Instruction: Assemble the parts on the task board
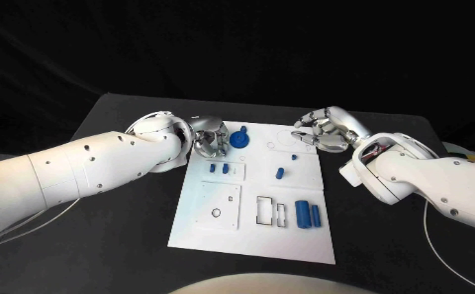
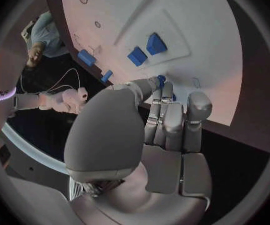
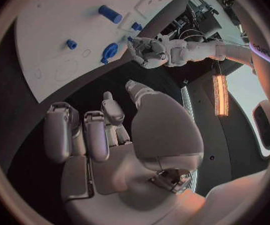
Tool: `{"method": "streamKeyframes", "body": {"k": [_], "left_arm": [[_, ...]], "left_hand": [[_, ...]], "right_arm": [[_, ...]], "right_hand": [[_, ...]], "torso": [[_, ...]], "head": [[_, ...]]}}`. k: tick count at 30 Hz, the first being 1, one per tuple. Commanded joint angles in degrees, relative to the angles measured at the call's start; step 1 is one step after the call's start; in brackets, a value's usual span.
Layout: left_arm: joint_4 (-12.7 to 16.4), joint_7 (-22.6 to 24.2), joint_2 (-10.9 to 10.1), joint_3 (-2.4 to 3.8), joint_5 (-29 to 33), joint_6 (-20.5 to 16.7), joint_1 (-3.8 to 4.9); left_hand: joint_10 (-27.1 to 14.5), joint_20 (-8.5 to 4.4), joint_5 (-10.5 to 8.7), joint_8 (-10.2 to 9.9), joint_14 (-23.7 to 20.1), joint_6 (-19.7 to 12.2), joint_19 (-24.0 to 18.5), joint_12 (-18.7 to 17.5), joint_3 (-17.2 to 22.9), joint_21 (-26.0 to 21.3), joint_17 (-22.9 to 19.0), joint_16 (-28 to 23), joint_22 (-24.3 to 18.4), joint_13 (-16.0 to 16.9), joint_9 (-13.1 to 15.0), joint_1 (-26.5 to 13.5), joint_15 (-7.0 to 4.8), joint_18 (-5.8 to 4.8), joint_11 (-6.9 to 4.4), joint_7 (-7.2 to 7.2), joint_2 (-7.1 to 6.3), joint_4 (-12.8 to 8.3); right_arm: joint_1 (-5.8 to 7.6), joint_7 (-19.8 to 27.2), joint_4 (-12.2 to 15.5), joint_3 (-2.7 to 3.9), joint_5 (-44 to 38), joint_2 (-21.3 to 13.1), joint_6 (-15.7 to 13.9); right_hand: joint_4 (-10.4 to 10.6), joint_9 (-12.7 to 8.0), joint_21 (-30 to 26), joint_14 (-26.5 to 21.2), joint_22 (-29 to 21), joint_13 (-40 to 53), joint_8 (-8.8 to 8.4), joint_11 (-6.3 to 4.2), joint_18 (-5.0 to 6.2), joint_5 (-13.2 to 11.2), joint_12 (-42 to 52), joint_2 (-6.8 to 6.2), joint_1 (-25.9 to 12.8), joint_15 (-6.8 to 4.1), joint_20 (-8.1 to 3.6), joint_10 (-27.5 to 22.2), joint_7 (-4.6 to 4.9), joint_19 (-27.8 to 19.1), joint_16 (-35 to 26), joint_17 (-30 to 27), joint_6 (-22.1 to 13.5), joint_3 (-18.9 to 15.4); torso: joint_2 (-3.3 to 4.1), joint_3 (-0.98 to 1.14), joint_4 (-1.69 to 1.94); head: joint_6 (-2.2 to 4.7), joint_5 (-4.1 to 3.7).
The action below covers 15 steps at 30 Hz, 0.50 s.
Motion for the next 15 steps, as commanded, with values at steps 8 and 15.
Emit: {"method": "streamKeyframes", "body": {"k": [8, 15], "left_arm": [[0.07, 0.22, 0.39, -0.17, 0.29, 1.22, -0.14], [0.05, 0.01, 0.44, -0.19, 0.2, 1.23, -0.14]], "left_hand": [[0.77, -0.02, 0.03, -0.38, 0.36, 0.76, 0.24, 0.08, -0.86, 0.13, 0.16, 0.14, 0.15, 0.22, 0.21, -0.18, -0.32, -1.0, -0.26, -0.22, 0.33, -0.05], [1.02, -0.11, 0.02, -0.39, 0.73, 0.83, 0.45, 0.26, -1.21, 0.26, 1.18, 0.48, 0.4, 0.49, 0.32, -0.29, -0.46, -1.05, -0.43, -0.4, 0.21, -0.12]], "right_arm": [[-0.04, 0.39, 0.04, 0.0, -0.3, -0.01, 0.12], [-0.05, 0.38, 0.0, 0.0, -0.3, 0.0, 0.13]], "right_hand": [[0.24, 0.07, -0.26, 2.98, 6.67, -0.05, 0.3, -0.03, 0.73, 0.37, -0.17, 0.25, 0.34, -0.19, -0.11, -0.11, -0.09, -0.43, -0.32, 2.75, -0.38, 0.0], [0.24, 0.07, -0.26, 2.98, 6.67, -0.05, 0.3, -0.03, 0.73, 0.37, -0.17, 0.25, 0.34, -0.19, -0.11, -0.11, -0.09, -0.43, -0.32, 2.75, -0.38, 0.0]], "torso": [[0.0, 0.0, -0.04], [0.0, 0.0, -0.03]], "head": [[-0.06, -0.04], [-0.05, -0.07]]}}
